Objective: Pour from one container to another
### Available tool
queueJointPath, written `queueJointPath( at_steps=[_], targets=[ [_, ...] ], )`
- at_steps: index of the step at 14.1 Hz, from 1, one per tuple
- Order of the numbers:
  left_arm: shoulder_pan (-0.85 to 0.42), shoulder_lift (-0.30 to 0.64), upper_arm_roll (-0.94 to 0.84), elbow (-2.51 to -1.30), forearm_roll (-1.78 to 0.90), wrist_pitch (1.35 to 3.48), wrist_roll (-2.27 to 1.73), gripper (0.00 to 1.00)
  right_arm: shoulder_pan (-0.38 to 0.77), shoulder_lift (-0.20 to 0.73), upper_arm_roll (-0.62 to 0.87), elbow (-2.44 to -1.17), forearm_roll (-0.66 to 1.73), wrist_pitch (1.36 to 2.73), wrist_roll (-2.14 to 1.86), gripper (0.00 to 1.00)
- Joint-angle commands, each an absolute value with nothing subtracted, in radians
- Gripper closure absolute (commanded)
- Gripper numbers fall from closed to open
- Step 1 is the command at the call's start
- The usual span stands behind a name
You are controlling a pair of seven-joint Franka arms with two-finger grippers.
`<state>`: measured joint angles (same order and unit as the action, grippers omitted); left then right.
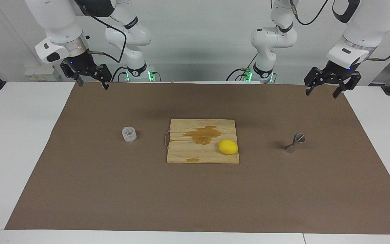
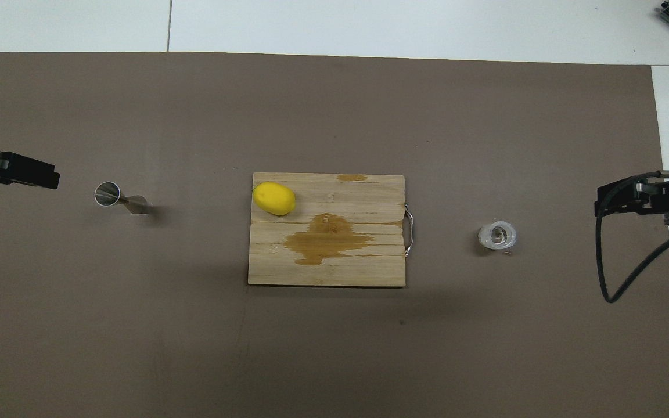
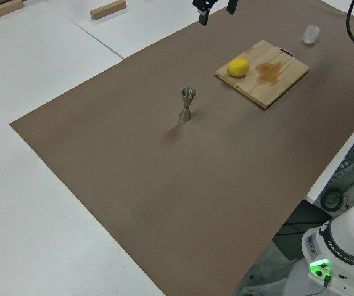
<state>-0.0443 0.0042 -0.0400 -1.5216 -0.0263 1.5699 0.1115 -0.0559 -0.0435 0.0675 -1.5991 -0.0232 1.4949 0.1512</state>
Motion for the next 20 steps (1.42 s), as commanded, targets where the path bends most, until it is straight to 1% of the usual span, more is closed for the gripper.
queueJointPath(
  at_steps=[1,20],
  targets=[
    [-0.038,0.011,-0.04,-1.509,-0.043,1.559,0.117,0.0,-0.064,-0.044,0.071,-1.6,-0.009,1.488,0.126,0.0],
    [-0.031,0.024,-0.041,-1.516,-0.034,1.529,0.112,0.0,-0.066,-0.044,0.071,-1.6,-0.009,1.488,0.126,0.0]
  ],
)
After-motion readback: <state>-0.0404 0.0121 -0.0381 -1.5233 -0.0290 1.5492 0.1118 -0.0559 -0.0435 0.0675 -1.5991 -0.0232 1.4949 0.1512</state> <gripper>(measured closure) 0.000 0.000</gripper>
